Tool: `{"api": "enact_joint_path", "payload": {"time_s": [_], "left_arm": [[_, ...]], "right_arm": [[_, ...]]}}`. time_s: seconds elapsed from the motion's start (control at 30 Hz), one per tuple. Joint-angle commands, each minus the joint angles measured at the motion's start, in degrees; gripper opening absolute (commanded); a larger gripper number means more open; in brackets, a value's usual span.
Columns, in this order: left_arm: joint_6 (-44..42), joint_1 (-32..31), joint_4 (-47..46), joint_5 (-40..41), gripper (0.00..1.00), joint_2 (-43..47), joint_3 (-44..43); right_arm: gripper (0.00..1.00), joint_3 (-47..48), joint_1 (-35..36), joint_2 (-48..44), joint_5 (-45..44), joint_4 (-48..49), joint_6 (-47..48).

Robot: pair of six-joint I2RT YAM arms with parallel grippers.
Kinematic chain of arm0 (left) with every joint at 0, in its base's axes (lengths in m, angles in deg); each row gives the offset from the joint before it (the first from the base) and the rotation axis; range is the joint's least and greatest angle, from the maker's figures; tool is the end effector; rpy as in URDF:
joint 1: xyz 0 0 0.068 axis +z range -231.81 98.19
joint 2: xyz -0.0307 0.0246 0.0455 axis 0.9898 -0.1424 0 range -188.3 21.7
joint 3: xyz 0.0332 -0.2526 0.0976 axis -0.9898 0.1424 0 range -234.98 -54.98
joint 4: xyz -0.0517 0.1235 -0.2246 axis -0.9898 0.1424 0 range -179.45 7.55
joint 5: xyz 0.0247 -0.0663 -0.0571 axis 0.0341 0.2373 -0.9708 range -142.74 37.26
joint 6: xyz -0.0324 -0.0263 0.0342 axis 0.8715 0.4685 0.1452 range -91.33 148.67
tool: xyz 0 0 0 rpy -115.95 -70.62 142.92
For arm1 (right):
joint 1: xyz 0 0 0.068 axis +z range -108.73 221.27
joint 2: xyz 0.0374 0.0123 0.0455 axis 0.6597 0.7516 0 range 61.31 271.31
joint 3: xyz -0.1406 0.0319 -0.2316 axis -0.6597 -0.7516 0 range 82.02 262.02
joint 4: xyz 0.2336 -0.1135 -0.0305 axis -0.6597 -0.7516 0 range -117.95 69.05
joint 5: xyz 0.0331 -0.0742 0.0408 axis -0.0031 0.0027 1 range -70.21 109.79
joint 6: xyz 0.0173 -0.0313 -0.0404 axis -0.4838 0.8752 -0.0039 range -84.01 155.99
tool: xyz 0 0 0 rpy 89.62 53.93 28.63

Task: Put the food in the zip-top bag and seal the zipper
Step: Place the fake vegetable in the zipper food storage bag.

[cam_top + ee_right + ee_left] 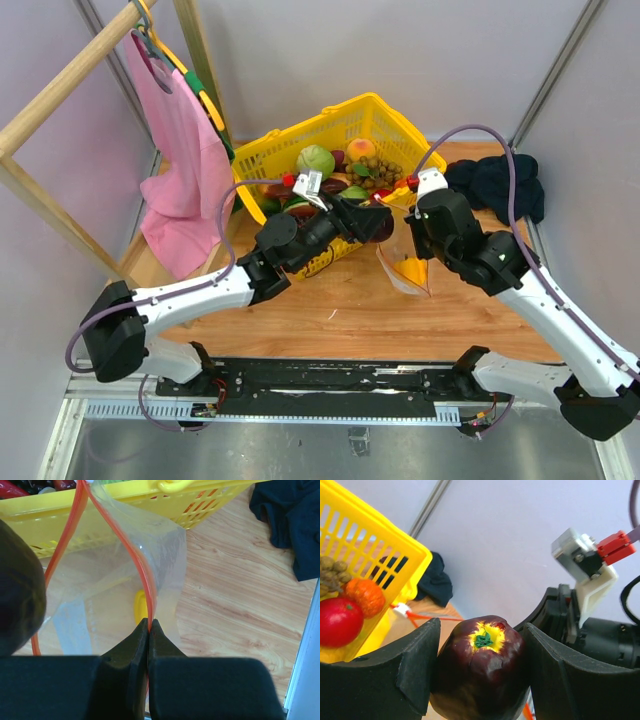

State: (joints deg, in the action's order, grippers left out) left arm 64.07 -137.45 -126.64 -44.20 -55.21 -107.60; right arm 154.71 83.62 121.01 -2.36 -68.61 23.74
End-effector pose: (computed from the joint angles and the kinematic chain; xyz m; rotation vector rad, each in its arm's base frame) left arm 0.1819 -0.2568 0.3489 0.1213 1.4541 -1.2249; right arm 0.1569 0.1247 0.3941 -0.3400 2.1017 0.1408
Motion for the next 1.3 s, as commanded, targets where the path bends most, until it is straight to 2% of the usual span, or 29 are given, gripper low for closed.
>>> {"api": "enact_joint_path", "payload": {"time_s": [0.0,0.17,0.37,0.57,0.7,0.97,1.2,1.27], "left_arm": [[-0.75,-1.84,-10.44,4.08,0.00,-1.84,-0.32],[-3.47,-4.48,-11.29,9.70,0.00,-5.36,-0.97],[-4.76,-6.74,-11.67,12.52,0.01,-8.75,-0.21],[-9.23,-8.61,-7.59,16.45,0.08,-8.29,0.57],[-12.55,-9.26,-3.48,16.69,0.20,-8.39,-0.33],[-15.94,-10.44,-0.35,15.89,0.56,-9.22,-2.15],[-15.99,-10.55,2.65,15.44,0.81,-9.53,-4.05],[-15.79,-10.59,3.88,15.85,0.85,-9.12,-4.44]], "right_arm": [[0.01,-0.67,1.27,-0.21,-0.39,1.95,-2.03],[0.00,-0.61,1.50,-0.30,0.59,2.46,-2.34],[0.01,-0.59,1.51,-1.41,0.05,2.48,-2.41],[0.00,-1.04,1.50,-3.38,-1.14,2.54,-2.19],[0.01,-1.65,1.51,-4.13,-0.85,3.29,-1.99],[0.01,-2.31,1.48,-4.22,0.14,3.97,-1.81],[0.01,-2.70,1.46,-4.55,0.25,4.03,-1.66],[0.01,-2.85,1.50,-4.53,0.24,4.02,-1.72]]}}
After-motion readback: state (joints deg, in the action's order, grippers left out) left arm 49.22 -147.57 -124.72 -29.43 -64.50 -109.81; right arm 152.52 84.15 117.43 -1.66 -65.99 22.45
